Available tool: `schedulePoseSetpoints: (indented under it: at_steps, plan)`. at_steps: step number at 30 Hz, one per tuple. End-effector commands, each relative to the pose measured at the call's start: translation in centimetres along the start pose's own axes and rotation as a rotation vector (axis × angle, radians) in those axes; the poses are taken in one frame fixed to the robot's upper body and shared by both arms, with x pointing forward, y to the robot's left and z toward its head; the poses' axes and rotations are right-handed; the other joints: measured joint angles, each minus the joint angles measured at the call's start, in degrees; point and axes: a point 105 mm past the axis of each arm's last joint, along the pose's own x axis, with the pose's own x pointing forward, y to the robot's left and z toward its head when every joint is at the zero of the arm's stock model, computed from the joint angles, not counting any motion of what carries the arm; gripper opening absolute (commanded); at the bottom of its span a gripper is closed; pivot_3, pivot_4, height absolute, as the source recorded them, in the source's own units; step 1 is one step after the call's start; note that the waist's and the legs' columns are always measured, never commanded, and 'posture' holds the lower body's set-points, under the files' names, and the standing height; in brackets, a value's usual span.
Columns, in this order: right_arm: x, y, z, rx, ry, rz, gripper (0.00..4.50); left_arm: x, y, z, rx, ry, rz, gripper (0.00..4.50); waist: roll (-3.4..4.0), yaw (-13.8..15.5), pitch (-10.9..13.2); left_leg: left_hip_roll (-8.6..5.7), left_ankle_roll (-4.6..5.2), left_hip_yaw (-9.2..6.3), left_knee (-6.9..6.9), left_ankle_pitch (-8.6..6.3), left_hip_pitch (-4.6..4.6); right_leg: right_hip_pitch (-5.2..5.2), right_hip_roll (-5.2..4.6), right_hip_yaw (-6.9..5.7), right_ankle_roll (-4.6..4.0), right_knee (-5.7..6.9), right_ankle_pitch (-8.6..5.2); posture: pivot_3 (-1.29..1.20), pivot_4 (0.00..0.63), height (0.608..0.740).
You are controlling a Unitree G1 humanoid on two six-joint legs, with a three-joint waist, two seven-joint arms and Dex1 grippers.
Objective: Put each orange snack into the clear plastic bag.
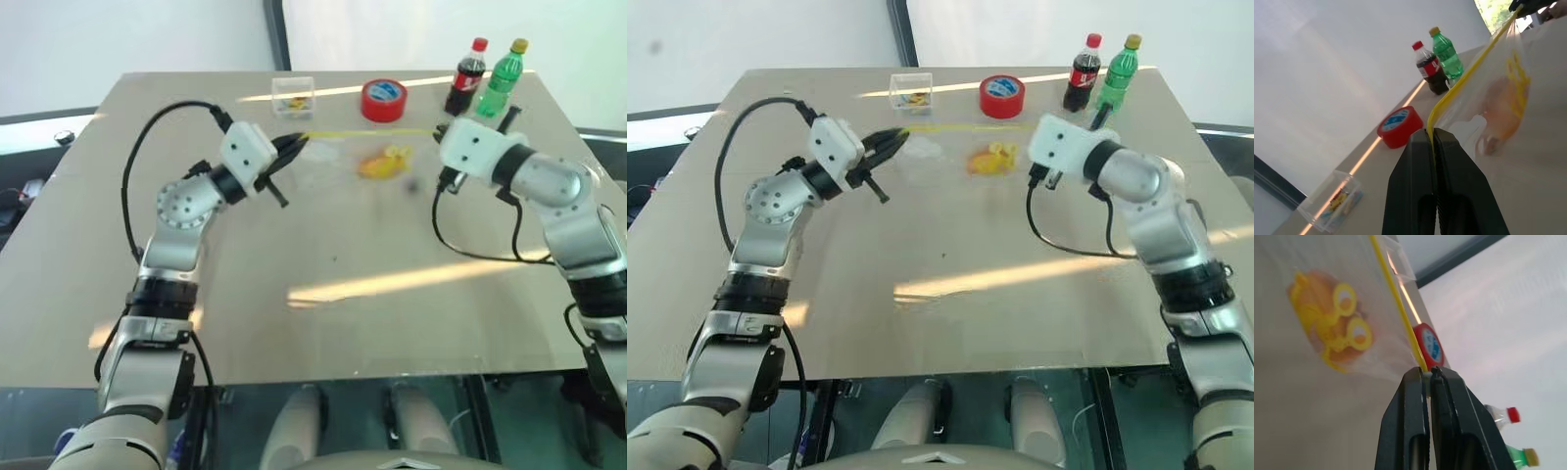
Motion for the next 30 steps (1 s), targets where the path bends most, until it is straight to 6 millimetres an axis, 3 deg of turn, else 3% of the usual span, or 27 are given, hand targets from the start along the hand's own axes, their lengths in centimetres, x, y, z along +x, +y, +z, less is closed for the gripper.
schedulePoseSetpoints:
  at_steps: [1,7,10,11,12,14,15,18,22,27,30]
  plan:
    - [-1.7,1.5,-0.6,0.071,0.051,-0.007,0.06,-2.4,-1.8,-1.3,0.061,0.060,-0.061,0.00,0.00,0.06,0.00,0.01,0.00,0.00,0.00,0.00,0.00,0.00,-0.01,0.00,0.00,0.00,0.00,0.00,0.150,0.740]
    - [-2.7,7.7,-1.1,0.137,0.079,0.157,0.06,-3.8,-5.9,-2.3,0.058,0.088,-0.204,0.00,0.00,0.56,-0.01,0.02,0.23,-0.08,0.10,-0.13,0.06,0.08,-0.03,-0.08,-0.01,0.14,0.02,0.00,0.150,0.740]
    - [-3.1,8.9,-1.4,0.187,0.084,0.210,0.06,-4.2,-6.8,-2.0,-0.017,0.073,-0.243,0.00,0.01,0.53,-0.01,0.01,0.23,-0.13,0.19,-0.13,0.11,0.13,-0.02,-0.12,0.00,0.23,0.02,0.00,0.150,0.740]
    - [-3.3,9.2,-1.4,0.202,0.084,0.221,0.75,-4.4,-7.1,-1.7,-0.031,0.067,-0.257,0.65,0.01,0.48,-0.01,0.01,0.23,-0.14,0.19,-0.13,0.15,0.17,-0.02,-0.12,0.00,0.23,0.02,0.00,0.150,0.740]
    - [-3.5,9.4,-1.5,0.205,0.085,0.225,1.01,-4.6,-7.3,-1.6,-0.042,0.065,-0.267,0.89,0.01,0.44,-0.01,0.02,0.23,-0.14,0.19,-0.13,0.15,0.18,-0.02,-0.12,0.00,0.23,0.02,0.00,0.150,0.740]
    - [-3.9,9.4,-1.6,0.217,0.092,0.221,1.95,-5.1,-7.6,-1.6,-0.066,0.083,-0.279,1.75,0.01,0.39,-0.01,0.02,0.23,-0.15,0.19,-0.13,0.15,0.18,-0.02,-0.13,0.00,0.23,0.02,0.00,0.150,0.740]
    - [-4.1,9.4,-1.6,0.231,0.094,0.218,2.65,-5.5,-7.8,-1.6,-0.084,0.094,-0.290,2.35,0.01,0.34,-0.01,0.03,0.23,-0.15,0.19,-0.13,0.15,0.18,-0.01,-0.13,0.00,0.23,0.02,0.00,0.150,0.740]
    - [-5.1,9.2,-1.5,0.288,0.097,0.218,3.80,-6.7,-7.8,-1.5,-0.165,0.124,-0.288,3.49,0.01,0.29,-0.01,0.07,0.23,-0.15,0.18,-0.14,0.16,0.18,-0.01,-0.12,0.00,0.23,0.01,0.00,0.150,0.740]
    - [-7.5,8.2,-1.5,0.475,0.056,0.180,3.80,-9.5,-7.1,-1.3,-0.453,0.177,-0.256,3.49,0.01,0.30,-0.01,0.13,0.24,-0.22,0.18,-0.14,0.16,0.27,-0.01,-0.19,0.00,0.13,0.01,0.00,0.150,0.740]
    - [-10.6,7.2,-1.9,0.714,0.003,0.220,3.80,-12.1,-5.8,-1.2,-0.619,0.258,-0.240,3.49,0.05,0.45,0.02,0.16,0.26,-0.34,0.19,-0.15,0.48,0.74,0.00,-0.35,0.00,0.01,0.01,0.00,0.150,0.740]
    - [-13.1,6.7,-2.8,0.736,0.035,0.230,4.48,-13.5,-5.1,-1.0,-0.649,0.301,-0.239,3.53,0.08,0.86,0.09,0.15,0.30,-0.32,0.07,-0.18,0.98,1.25,-0.03,-0.35,0.00,-0.10,-0.02,0.00,0.150,0.740]
